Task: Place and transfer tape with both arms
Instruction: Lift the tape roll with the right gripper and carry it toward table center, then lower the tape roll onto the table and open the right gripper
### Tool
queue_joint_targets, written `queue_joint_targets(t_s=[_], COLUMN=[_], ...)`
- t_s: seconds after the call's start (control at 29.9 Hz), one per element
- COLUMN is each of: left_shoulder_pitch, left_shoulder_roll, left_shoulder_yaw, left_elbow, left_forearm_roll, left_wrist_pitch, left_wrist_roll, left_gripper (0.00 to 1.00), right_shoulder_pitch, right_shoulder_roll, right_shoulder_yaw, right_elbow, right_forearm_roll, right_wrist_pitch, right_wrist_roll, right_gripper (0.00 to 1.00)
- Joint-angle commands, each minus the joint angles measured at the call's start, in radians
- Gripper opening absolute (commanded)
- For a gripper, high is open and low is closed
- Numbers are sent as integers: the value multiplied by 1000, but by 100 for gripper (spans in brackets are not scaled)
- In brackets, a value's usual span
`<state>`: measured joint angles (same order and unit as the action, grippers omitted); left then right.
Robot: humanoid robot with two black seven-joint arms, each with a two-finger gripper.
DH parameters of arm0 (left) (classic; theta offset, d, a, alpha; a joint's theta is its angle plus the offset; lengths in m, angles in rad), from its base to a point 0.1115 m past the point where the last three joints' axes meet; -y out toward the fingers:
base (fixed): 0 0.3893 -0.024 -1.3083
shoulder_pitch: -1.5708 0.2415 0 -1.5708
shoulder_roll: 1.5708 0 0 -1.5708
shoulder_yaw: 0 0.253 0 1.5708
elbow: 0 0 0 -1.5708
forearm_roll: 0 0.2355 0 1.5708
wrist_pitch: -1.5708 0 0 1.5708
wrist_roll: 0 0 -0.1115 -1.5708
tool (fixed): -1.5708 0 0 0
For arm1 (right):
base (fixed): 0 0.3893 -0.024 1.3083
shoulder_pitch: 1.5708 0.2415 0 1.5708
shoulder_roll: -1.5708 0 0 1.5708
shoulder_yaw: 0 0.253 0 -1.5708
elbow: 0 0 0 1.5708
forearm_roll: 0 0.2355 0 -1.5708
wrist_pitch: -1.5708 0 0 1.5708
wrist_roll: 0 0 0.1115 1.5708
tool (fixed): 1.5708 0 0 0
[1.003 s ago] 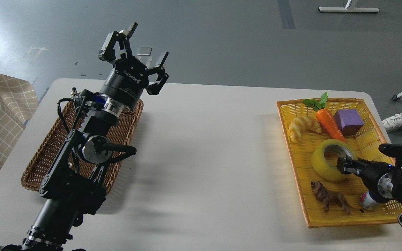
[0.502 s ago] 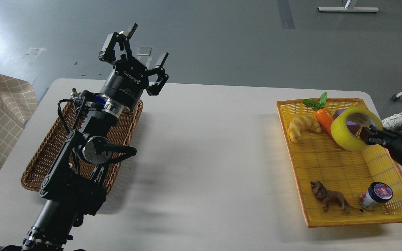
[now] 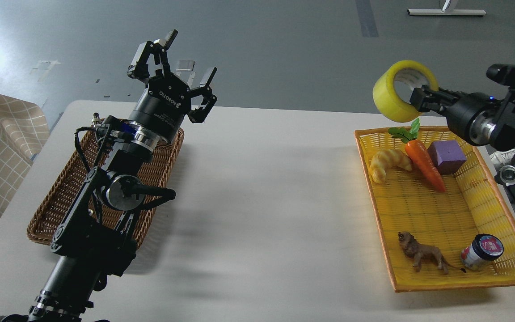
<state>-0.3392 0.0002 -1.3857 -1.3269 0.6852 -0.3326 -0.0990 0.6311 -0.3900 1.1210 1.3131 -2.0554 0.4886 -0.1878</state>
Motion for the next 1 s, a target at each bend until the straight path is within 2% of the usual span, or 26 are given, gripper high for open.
queue_joint_targets(t_s=[0.0,0.17,0.5,0.74,0.97], left_shoulder_pitch=[-9,-7,0,3,3], left_shoulder_roll=[0,3,1,6,6], left_shoulder_yaw=[2,-1,-6,-7,-7], left_elbow=[0,0,0,0,0], left_forearm_roll=[1,1,-1,-1,-3], left_wrist_pitch=[1,1,1,1,1], left_wrist_roll=[1,1,1,1,1], left_gripper=[98,98,98,98,98], right_shoulder_pitch=[73,134,133,134,85], right_shoulder_roll=[120,198,315,339,339], right_shoulder_yaw=[-35,-93,-305,-417,-441], right_elbow=[-86,-153,-155,-155,-153], right_forearm_roll=[-5,-3,-12,-19,-42], right_wrist_pitch=[0,0,0,0,0], right_wrist_roll=[-4,-2,-4,-4,-2], right_gripper=[16,16,16,16,16])
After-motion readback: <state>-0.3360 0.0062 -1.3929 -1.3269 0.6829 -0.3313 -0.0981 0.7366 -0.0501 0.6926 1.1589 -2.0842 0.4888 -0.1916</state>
